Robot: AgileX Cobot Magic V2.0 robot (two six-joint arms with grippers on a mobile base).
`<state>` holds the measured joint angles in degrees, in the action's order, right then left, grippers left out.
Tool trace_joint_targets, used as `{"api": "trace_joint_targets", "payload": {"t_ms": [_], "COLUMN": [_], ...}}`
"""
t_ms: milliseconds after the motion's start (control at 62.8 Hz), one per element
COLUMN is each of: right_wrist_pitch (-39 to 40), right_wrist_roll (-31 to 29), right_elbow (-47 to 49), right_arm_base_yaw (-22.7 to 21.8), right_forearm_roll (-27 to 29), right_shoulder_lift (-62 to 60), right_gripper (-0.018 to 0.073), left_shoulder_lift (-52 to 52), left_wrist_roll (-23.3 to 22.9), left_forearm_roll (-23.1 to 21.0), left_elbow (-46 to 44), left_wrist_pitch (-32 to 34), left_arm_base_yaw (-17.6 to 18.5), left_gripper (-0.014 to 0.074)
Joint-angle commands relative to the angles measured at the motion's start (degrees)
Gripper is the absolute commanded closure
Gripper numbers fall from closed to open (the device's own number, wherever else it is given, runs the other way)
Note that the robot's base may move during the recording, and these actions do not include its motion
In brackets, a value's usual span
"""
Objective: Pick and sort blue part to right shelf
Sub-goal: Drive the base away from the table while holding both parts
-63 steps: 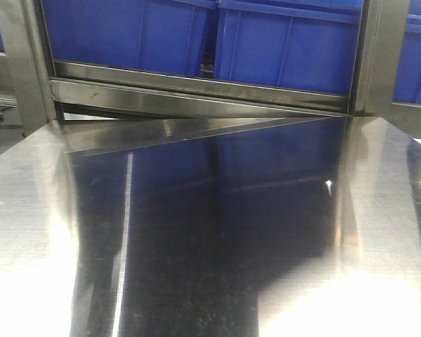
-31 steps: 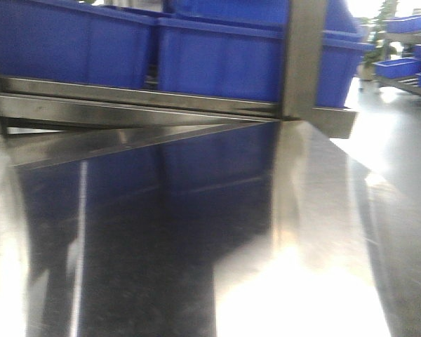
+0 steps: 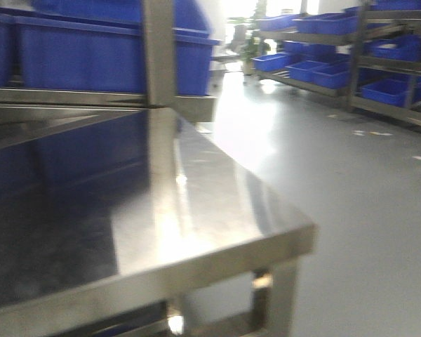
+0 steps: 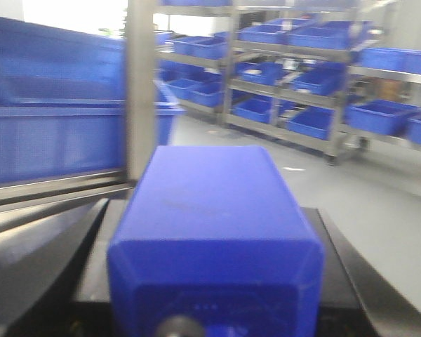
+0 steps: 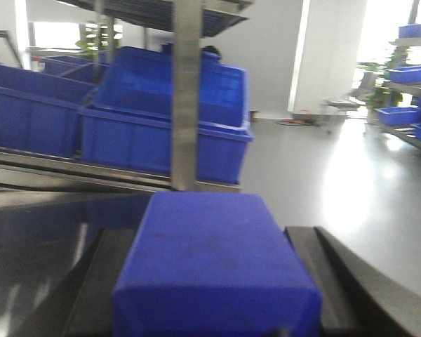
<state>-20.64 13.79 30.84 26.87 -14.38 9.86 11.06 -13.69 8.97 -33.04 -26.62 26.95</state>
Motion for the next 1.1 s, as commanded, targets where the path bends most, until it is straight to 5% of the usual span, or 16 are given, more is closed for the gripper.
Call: {"api": "trace_joint_targets", "payload": {"t_ms": [0,1083], "right_wrist_pitch": [5.2,5.2], "right_wrist_roll": [-0.5,-0.5], "right_elbow": [1.7,1.7], "right_arm_base_yaw": [-0.2,-0.2], "right_forearm_roll": [-1.0,-1.0], "right_shoulder_lift": [0.9,0.9], "right_gripper": [0.0348,0.0348], "left_shoulder_lift": [1.2,1.2], "left_wrist_roll": [0.0,0.0], "left_forearm_roll": [0.3,0.3], "left_elbow": [-1.8,-1.8], "left_wrist_pitch": [4.8,4.8], "left_arm_base_yaw": [0.3,0.2], "left_gripper": [0.0335,0.0335]}}
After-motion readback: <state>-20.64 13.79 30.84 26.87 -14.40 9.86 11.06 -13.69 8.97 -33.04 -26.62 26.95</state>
